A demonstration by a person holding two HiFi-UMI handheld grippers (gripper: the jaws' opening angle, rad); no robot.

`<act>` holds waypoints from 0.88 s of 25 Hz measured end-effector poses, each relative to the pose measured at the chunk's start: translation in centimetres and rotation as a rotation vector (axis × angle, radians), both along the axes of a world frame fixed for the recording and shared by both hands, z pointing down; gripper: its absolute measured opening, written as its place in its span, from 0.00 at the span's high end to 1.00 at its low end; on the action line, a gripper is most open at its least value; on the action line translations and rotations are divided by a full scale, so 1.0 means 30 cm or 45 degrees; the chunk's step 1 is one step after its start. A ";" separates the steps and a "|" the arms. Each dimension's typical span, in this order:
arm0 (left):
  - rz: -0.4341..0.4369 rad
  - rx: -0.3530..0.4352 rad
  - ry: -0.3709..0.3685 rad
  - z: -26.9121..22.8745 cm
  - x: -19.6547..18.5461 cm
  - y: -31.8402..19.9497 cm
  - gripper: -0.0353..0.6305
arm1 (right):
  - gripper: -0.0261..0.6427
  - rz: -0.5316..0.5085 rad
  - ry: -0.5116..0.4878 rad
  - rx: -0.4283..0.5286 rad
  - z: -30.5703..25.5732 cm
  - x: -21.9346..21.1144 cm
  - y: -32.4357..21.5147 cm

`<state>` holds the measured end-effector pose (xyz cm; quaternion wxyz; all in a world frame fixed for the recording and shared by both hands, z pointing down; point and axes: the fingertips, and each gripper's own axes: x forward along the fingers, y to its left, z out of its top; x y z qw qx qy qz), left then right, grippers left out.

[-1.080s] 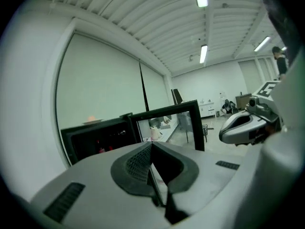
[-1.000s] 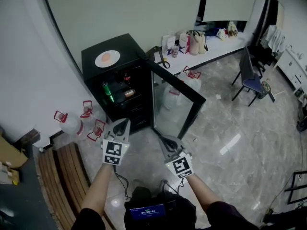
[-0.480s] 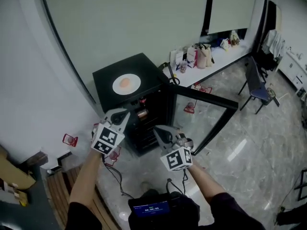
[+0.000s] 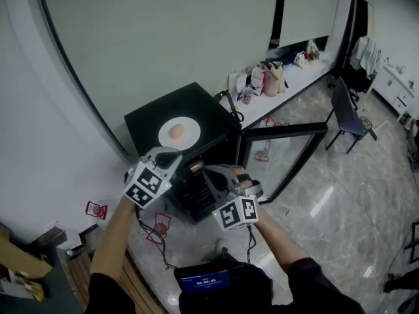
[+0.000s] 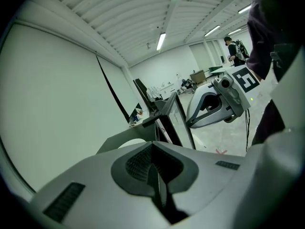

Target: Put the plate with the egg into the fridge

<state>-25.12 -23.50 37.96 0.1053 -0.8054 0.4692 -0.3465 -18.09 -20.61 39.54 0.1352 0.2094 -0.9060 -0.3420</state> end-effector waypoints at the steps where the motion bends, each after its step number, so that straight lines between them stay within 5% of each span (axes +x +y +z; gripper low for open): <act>1: 0.018 -0.018 -0.014 0.004 -0.007 -0.019 0.93 | 0.95 -0.009 0.032 0.032 0.006 -0.020 -0.012; 14: 0.111 -0.238 -0.240 0.016 -0.203 -0.262 0.93 | 0.94 -0.105 0.355 0.274 -0.002 -0.180 -0.184; 18: 0.133 -0.399 -0.215 0.040 -0.286 -0.341 0.92 | 0.86 -0.098 0.475 0.287 0.020 -0.213 -0.201; 22: 0.050 -0.669 -0.154 0.120 -0.418 -0.408 0.78 | 0.75 -0.073 0.574 0.300 0.077 -0.242 -0.213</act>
